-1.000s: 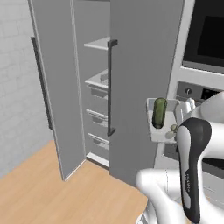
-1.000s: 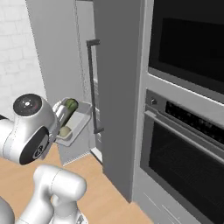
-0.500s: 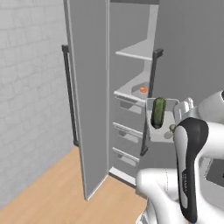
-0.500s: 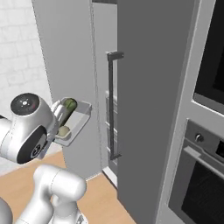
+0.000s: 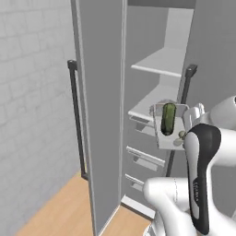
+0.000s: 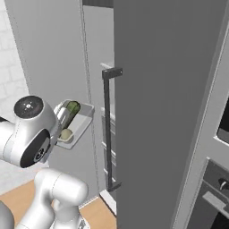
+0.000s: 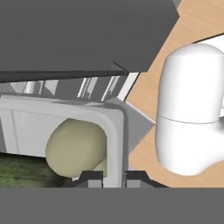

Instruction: Take the meat container that has the shrimp and place it on the second highest rack of the freezer. Then take the vegetable container that has the mushroom and cucumber and place it on the highest rack of the freezer.

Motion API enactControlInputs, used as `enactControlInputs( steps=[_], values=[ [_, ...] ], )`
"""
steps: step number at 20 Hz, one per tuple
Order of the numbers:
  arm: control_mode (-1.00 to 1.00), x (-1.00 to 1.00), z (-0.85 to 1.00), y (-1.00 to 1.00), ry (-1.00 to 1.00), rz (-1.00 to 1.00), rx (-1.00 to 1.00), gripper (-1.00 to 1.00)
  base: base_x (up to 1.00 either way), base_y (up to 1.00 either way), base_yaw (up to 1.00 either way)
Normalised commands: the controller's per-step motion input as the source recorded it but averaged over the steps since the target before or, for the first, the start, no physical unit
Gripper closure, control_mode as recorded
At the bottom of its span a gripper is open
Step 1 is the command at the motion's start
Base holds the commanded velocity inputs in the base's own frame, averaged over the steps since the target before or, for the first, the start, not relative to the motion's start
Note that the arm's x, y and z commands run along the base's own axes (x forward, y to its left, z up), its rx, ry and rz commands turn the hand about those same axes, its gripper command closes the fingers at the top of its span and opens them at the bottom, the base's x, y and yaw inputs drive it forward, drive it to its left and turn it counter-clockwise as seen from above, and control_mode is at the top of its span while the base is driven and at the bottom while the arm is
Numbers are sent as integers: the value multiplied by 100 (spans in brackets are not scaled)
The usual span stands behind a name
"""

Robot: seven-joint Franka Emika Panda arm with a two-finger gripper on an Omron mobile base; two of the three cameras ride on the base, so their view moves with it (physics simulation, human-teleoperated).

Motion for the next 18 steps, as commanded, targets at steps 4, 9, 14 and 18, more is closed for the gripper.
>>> enactControlInputs(
  steps=[4, 9, 14, 18],
  values=[
    [100, 0, 0, 0, 0, 0, 0, 100, 5, 0, -21],
    [100, 0, 0, 0, 0, 0, 0, 100, 2, 9, -31],
    [100, 0, 0, 0, 0, 0, 0, 100, 18, 63, -34],
    [100, 0, 0, 0, 0, 0, 0, 100, 16, 85, -33]
  ],
)
